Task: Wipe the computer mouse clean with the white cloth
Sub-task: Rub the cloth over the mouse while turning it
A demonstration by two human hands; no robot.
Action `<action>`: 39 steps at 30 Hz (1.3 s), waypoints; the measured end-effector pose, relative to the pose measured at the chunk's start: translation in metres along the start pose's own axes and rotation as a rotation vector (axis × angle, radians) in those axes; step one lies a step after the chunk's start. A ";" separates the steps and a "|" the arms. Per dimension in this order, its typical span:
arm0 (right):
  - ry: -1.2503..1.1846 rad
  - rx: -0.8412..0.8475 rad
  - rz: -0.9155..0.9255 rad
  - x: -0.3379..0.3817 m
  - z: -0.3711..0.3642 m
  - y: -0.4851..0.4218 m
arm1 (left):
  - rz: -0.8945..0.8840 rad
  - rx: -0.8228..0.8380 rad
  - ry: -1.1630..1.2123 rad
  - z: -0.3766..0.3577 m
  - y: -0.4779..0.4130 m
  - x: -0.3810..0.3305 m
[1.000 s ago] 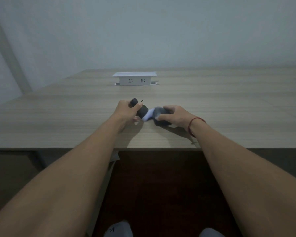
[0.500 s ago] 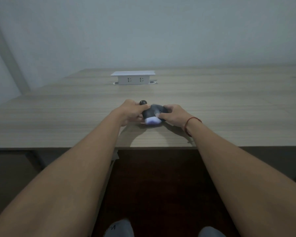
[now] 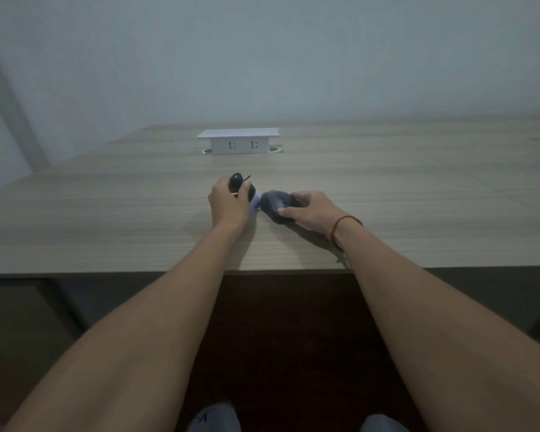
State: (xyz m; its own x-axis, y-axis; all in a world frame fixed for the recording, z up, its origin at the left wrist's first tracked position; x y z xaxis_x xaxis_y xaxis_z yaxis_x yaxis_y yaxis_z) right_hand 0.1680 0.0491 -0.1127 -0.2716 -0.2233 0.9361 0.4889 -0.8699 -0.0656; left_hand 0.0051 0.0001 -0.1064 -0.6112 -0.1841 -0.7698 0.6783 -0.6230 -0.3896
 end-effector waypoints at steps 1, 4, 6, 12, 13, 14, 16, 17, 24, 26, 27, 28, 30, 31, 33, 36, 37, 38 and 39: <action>-0.005 0.001 -0.002 0.000 0.000 0.000 | 0.029 -0.004 0.022 -0.001 -0.001 0.001; -0.018 -0.010 -0.008 -0.001 0.003 0.000 | 0.040 0.074 0.027 -0.008 -0.002 0.000; -0.014 -0.029 -0.015 -0.003 0.002 -0.003 | 0.038 0.152 0.050 -0.008 -0.007 0.004; 0.177 -0.231 0.045 -0.013 -0.014 -0.009 | -0.021 0.167 0.112 0.005 -0.012 0.012; 0.195 -0.240 0.052 -0.013 -0.014 -0.010 | -0.003 0.135 0.149 0.007 -0.013 0.011; 0.193 -0.248 0.053 -0.013 -0.013 -0.010 | 0.014 0.117 0.181 0.009 -0.012 0.007; 0.168 -0.252 0.056 -0.013 -0.011 -0.010 | -0.005 0.134 0.180 0.006 -0.010 0.003; 0.154 -0.251 0.058 -0.012 -0.011 -0.008 | -0.051 0.163 0.101 0.002 -0.008 0.000; 0.085 -0.258 0.047 -0.015 -0.009 -0.006 | -0.175 0.089 -0.062 0.002 -0.003 -0.022; 0.074 -0.253 0.046 -0.016 -0.009 -0.007 | -0.193 0.116 -0.099 -0.003 -0.002 -0.023; 0.074 -0.256 0.049 -0.017 -0.009 -0.008 | -0.185 0.149 -0.158 -0.005 -0.001 -0.021; 0.073 -0.256 0.048 -0.017 -0.009 -0.008 | -0.160 0.182 -0.218 -0.006 0.000 -0.018; 0.063 -0.248 0.040 -0.018 -0.008 -0.009 | -0.155 0.164 -0.257 -0.002 -0.004 -0.018; 0.062 -0.241 0.036 -0.018 -0.008 -0.009 | -0.170 0.121 -0.207 0.002 -0.003 -0.021; 0.053 -0.240 0.029 -0.019 -0.008 -0.011 | -0.187 0.078 -0.086 0.004 0.001 -0.026; 0.072 -0.250 0.029 -0.021 -0.008 -0.014 | -0.169 0.135 -0.166 -0.003 0.006 -0.021; 0.083 -0.244 0.028 -0.022 -0.008 -0.016 | -0.164 0.135 -0.186 -0.002 0.003 -0.021; 0.091 -0.234 0.023 -0.023 -0.008 -0.016 | -0.184 0.116 -0.174 0.001 0.001 -0.023; 0.096 -0.224 0.018 -0.023 -0.008 -0.016 | -0.214 0.089 -0.122 0.005 0.000 -0.028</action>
State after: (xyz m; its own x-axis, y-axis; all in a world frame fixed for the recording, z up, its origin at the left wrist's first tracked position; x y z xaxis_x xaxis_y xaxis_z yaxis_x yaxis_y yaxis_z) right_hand 0.1598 0.0652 -0.1360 -0.3473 -0.2709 0.8977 0.3008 -0.9390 -0.1670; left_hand 0.0205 0.0013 -0.0827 -0.7856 -0.1277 -0.6054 0.4925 -0.7213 -0.4869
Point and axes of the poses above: each hand's wrist, its own y-axis away from the middle knuckle, its own z-axis out of the back of the hand, x = y × z, the point moved 4 cm from there along -y, towards the middle knuckle, and after that the axes turned 14 degrees about -y, right-handed, at the moved point
